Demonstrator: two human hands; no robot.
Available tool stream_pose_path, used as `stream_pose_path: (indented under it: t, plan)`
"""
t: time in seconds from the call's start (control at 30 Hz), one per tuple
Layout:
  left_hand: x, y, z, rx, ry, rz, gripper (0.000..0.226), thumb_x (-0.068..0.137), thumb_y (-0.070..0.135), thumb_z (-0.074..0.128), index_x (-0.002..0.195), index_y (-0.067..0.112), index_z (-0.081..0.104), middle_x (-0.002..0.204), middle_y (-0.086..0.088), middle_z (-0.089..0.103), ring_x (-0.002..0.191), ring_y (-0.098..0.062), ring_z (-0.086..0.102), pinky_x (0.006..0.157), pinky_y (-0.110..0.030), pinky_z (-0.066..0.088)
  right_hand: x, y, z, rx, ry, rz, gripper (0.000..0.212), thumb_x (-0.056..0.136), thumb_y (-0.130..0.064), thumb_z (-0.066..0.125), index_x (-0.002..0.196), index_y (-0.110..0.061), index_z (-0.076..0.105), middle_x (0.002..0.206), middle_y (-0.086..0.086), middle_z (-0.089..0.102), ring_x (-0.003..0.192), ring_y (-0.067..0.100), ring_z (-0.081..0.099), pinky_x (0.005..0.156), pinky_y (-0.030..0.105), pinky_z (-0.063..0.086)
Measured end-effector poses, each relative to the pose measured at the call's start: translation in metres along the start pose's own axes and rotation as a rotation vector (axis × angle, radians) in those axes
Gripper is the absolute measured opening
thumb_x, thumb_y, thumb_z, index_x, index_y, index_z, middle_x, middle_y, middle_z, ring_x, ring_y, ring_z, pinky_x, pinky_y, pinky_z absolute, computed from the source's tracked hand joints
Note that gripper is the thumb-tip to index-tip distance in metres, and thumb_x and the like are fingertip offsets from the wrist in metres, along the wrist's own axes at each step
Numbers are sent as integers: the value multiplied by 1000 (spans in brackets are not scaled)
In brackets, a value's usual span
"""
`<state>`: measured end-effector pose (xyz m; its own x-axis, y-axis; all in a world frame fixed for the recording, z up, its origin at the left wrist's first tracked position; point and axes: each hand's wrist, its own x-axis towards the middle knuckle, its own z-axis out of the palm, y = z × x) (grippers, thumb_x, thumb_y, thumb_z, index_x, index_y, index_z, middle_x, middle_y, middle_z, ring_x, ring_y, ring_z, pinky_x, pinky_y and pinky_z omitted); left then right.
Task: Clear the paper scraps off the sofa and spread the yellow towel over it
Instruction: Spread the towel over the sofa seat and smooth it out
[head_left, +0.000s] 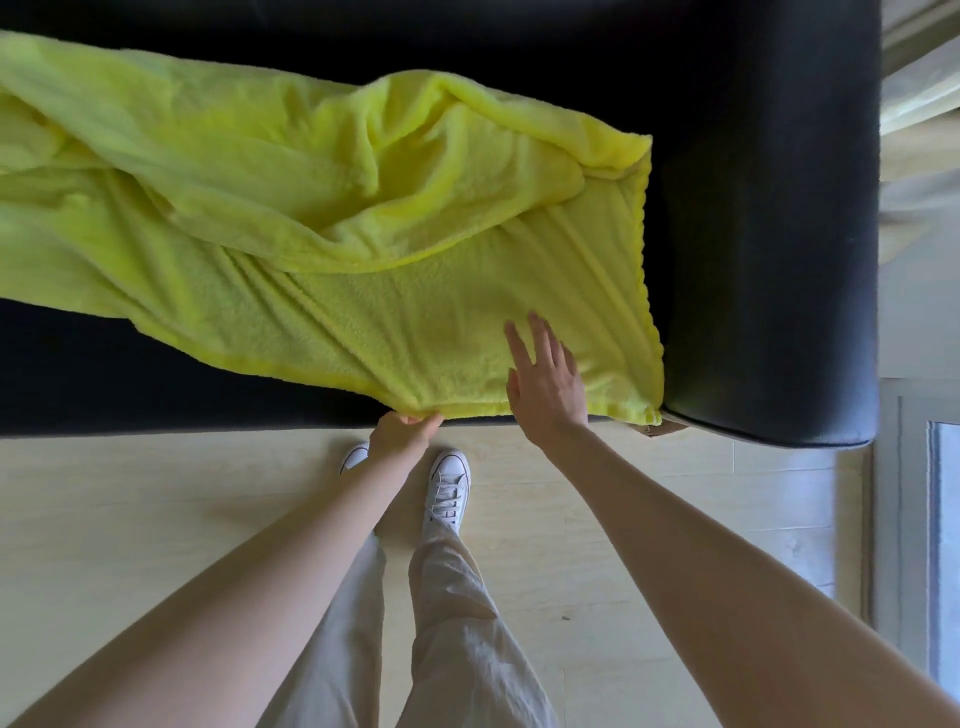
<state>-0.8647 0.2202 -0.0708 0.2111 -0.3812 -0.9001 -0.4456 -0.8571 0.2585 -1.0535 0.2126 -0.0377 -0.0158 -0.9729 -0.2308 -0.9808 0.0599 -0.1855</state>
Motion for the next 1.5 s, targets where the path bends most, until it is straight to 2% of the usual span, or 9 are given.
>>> stream_pose_path:
  t: [0.37,0.5,0.63,0.8,1.0,1.13,1.27,1.43,1.5]
  plan:
    - [22,-2,-136,-318,65,128,13,91,17,54,94,7,62,77,-4,66,56,-10,60,52,-19,42,61,-120,-4,-47,-91,-300,40,68,-4,72,107,-8,66,116,14,60,96,31,63,72,39,56]
    - [44,-7,-219,-444,287,119,21,92,20,49,100,5,62,76,1,65,64,-12,61,73,-32,50,80,-198,-10,73,-258,-304,35,90,-9,51,124,-10,56,120,9,57,102,30,59,79,38,51]
    - [72,-16,-304,-590,402,65,26,96,21,46,113,6,59,103,-8,68,83,-16,63,92,-36,52,96,-293,5,419,-554,51,23,95,-16,38,106,-14,58,103,6,65,82,25,64,63,31,50]
    - [96,-13,-393,-913,336,1,31,97,14,50,124,-1,55,120,-11,62,97,-15,60,92,-24,50,104,-391,22,1405,-844,1018,16,97,-19,50,104,-6,54,107,12,65,85,18,66,72,24,51]
    - [112,1,-449,-1148,174,-107,27,88,26,68,109,10,61,109,1,65,104,-9,63,91,-23,53,108,-432,34,2025,-328,1541,38,94,-27,58,129,-12,53,132,1,57,124,15,54,94,23,45]
    - [119,1,-469,-1084,123,-134,31,89,27,67,114,11,62,97,2,63,92,-6,62,83,-20,54,118,-444,33,1968,-118,1649,30,88,-30,67,112,-13,59,98,0,64,78,9,61,69,17,53]
    - [114,12,-491,-1037,65,-148,32,91,26,62,120,13,58,103,0,59,94,-9,57,75,-24,53,145,-438,12,1915,18,1781,14,90,-28,61,90,-16,56,80,-6,56,82,7,62,61,17,48]
    - [75,73,-532,-1220,244,369,7,96,14,44,99,12,50,96,-2,50,88,-12,55,76,-21,56,195,-444,-83,1381,825,955,14,98,-18,44,88,-10,39,73,-1,50,44,9,56,52,23,49]
    - [72,55,-517,-1192,241,238,10,99,14,41,100,11,51,100,-7,56,80,-13,59,68,-21,57,184,-451,-77,1211,751,1034,10,99,-19,39,93,-11,39,74,-4,51,47,16,57,55,31,50]
